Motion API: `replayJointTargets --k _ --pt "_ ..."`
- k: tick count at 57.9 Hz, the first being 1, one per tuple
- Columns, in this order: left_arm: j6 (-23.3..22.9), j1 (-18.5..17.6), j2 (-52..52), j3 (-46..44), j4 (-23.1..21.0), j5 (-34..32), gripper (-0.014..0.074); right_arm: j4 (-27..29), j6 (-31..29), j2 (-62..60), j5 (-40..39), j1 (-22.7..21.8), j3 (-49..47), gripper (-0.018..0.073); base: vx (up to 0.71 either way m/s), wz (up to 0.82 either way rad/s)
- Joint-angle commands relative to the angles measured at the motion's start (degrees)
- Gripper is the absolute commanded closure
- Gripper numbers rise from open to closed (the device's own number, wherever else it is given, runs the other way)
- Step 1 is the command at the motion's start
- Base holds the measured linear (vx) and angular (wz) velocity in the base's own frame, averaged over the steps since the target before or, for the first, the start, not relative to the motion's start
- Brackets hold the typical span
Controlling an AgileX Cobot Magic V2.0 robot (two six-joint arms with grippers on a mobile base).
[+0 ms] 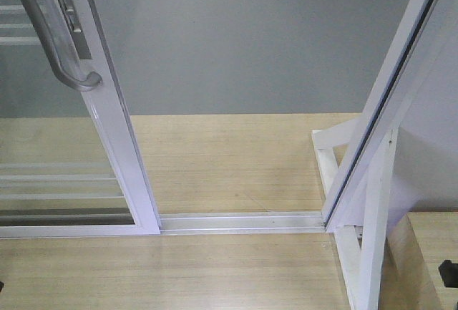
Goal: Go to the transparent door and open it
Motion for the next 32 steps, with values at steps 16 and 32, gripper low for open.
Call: replayJointTargets --k 16,32 --pt "-0.11 -0.11 -0.75 1.77 -0.61 -4.64 0.0601 0.00 -0.55 -0.82 -4.11 -0.22 0.77 0.0564 0.00 0.00" --pt "-0.11 -0.11 -0.75 1.77 -0.61 -4.64 0.0601 0.00 -0.55 -0.82 -4.11 -0.22 0.77 0.0564 0.00 0.00"
